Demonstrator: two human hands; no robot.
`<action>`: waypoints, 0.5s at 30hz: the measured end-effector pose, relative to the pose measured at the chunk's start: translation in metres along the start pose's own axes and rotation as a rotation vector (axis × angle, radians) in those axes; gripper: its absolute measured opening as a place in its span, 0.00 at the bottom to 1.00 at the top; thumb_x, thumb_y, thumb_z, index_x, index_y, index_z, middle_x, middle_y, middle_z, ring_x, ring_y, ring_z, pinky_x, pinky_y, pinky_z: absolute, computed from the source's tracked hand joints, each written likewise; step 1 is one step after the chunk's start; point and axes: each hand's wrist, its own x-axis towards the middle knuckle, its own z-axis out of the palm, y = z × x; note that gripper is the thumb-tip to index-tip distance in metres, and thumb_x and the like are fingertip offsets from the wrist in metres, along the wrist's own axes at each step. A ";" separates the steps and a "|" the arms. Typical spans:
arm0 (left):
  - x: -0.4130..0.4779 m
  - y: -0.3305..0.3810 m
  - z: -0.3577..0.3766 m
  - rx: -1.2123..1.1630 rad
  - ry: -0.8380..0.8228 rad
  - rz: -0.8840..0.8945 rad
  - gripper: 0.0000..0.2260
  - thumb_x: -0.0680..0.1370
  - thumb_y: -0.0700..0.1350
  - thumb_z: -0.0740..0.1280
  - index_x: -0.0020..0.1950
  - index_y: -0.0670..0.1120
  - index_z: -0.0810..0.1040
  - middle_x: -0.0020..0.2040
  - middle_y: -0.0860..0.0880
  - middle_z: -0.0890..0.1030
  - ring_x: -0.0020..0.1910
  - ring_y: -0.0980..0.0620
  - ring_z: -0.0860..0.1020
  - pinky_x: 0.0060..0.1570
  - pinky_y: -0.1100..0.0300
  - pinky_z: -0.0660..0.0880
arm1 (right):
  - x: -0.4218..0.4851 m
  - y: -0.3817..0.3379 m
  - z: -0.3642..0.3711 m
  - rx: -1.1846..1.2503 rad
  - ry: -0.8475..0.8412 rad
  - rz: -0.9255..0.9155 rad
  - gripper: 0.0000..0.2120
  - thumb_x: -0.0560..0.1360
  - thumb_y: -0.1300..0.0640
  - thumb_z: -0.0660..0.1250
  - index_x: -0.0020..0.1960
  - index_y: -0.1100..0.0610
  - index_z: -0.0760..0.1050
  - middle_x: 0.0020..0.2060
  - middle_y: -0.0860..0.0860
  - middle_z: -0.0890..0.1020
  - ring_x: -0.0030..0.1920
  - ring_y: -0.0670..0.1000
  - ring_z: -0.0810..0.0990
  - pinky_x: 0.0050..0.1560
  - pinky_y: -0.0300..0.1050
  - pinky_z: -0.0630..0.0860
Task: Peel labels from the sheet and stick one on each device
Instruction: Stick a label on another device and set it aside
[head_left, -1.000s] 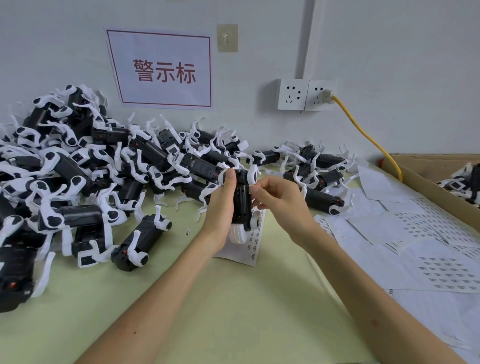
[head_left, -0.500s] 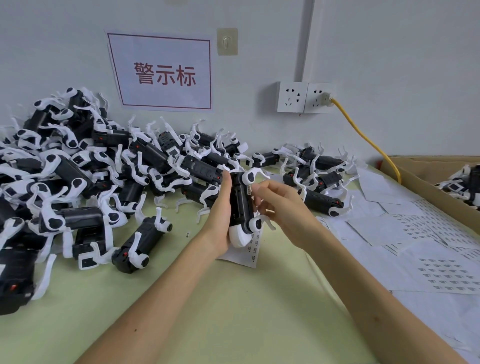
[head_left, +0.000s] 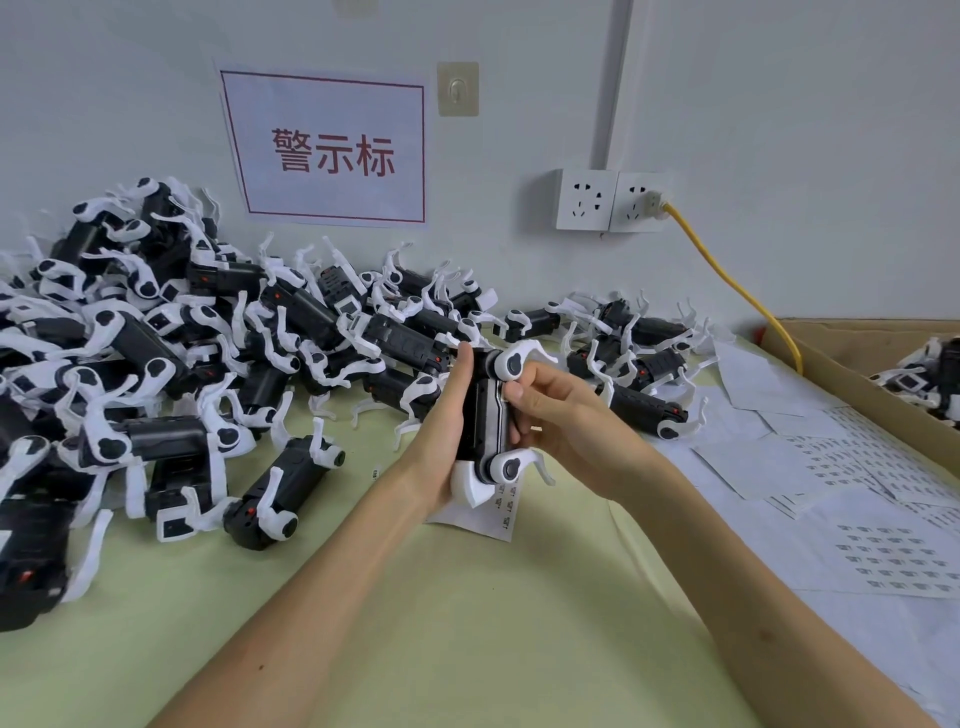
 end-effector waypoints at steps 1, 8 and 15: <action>0.001 -0.001 0.000 -0.009 0.009 0.003 0.37 0.76 0.74 0.58 0.62 0.42 0.82 0.52 0.38 0.77 0.51 0.41 0.74 0.55 0.47 0.71 | 0.000 0.000 0.000 0.004 0.002 -0.002 0.11 0.76 0.56 0.68 0.40 0.57 0.68 0.31 0.53 0.72 0.33 0.50 0.75 0.38 0.42 0.69; 0.003 -0.003 0.001 -0.051 0.007 -0.025 0.32 0.77 0.73 0.57 0.53 0.48 0.85 0.42 0.46 0.78 0.40 0.51 0.76 0.42 0.58 0.74 | 0.002 0.003 0.001 0.040 0.068 -0.008 0.11 0.78 0.62 0.68 0.39 0.55 0.68 0.31 0.51 0.71 0.33 0.51 0.74 0.39 0.43 0.69; 0.000 0.000 0.003 -0.057 0.021 -0.047 0.33 0.77 0.73 0.58 0.58 0.47 0.85 0.49 0.41 0.80 0.48 0.47 0.79 0.50 0.55 0.76 | 0.002 0.005 0.003 0.006 0.071 -0.054 0.15 0.75 0.58 0.74 0.39 0.58 0.68 0.30 0.50 0.73 0.30 0.48 0.73 0.36 0.39 0.70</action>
